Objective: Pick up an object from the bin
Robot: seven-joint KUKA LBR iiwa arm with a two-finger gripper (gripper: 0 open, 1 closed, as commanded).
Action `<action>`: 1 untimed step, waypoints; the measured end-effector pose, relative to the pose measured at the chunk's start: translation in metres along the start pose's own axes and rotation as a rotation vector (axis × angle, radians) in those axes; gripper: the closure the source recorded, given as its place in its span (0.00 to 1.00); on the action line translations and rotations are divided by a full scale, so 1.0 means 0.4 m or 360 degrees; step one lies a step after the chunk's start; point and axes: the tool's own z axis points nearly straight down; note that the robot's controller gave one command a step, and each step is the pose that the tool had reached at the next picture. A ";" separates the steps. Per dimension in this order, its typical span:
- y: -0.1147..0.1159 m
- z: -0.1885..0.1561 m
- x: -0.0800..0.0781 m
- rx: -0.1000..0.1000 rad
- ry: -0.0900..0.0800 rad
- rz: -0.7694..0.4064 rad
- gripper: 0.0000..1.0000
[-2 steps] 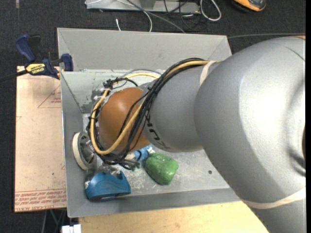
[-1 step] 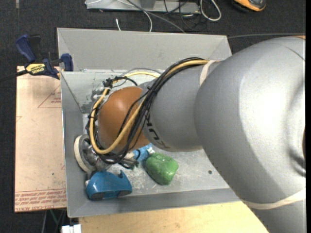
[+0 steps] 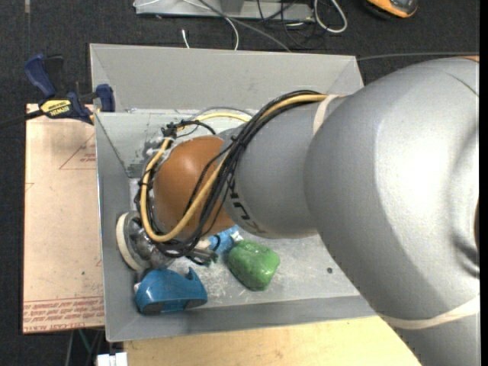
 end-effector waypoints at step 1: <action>-0.007 0.023 0.015 0.0020 -0.0048 -0.0456 1.00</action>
Offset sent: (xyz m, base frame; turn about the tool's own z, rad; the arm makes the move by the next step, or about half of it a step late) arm -0.0319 -0.0063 -0.0171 -0.3666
